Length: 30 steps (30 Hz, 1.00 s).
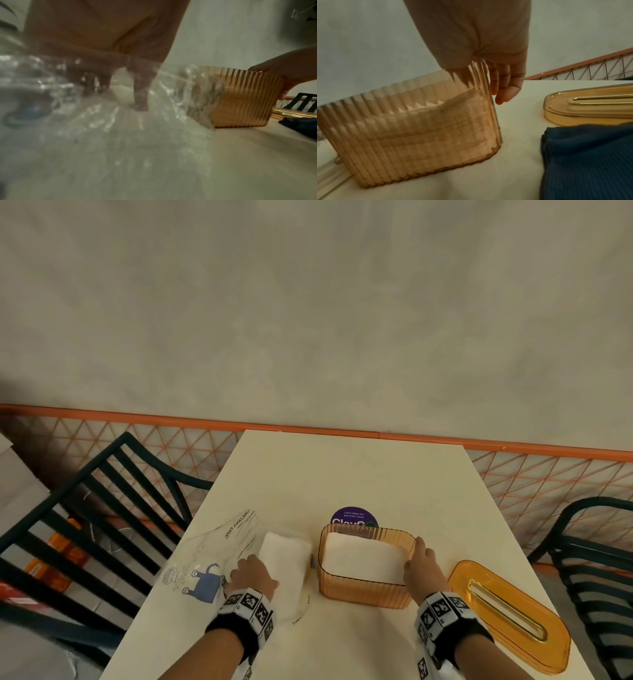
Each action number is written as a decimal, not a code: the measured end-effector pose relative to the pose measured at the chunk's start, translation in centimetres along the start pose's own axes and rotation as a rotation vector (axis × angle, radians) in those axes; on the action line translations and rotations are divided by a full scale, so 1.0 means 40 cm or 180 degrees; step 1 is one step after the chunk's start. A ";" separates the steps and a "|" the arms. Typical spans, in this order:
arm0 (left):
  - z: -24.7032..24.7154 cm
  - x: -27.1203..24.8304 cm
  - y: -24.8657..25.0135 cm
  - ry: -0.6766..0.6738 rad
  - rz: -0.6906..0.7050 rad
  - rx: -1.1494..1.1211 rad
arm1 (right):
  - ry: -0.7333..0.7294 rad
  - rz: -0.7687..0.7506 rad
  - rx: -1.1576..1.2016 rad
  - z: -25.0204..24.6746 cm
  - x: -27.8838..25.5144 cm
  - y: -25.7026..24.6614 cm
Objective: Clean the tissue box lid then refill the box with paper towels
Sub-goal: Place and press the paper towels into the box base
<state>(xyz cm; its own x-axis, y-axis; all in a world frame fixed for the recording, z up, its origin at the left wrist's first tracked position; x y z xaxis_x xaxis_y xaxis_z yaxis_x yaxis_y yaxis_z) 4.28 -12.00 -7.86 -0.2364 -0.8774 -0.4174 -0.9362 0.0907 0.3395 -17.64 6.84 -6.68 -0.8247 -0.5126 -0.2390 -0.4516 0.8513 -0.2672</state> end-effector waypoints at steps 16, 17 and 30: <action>-0.022 0.002 0.008 -0.0212 0.0317 -0.0686 | 0.0072 -0.0011 -0.0106 -0.002 -0.008 -0.005; -0.028 0.005 0.006 -0.0250 0.0363 -0.0721 | 0.0081 -0.0014 -0.0115 -0.002 -0.008 -0.006; -0.222 -0.068 0.022 -0.0568 0.1072 -0.2278 | 0.0279 -0.0217 -0.0339 -0.096 -0.016 -0.019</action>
<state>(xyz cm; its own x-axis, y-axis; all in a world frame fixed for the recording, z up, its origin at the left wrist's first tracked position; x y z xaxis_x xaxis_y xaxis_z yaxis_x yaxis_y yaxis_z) 6.41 -13.72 1.06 -0.5704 -0.7629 -0.3043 -0.4283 -0.0398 0.9028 -18.07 6.98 -2.72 -0.8153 -0.5618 -0.1401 -0.5373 0.8243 -0.1783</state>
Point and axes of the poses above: each hand's wrist, its own x-axis towards the middle knuckle, its own z-axis out of the palm, y = z × x, the point moved 1 cm from there along x, towards the middle knuckle, and after that the axes turned 12 degrees about -x, right-handed, at the moved point
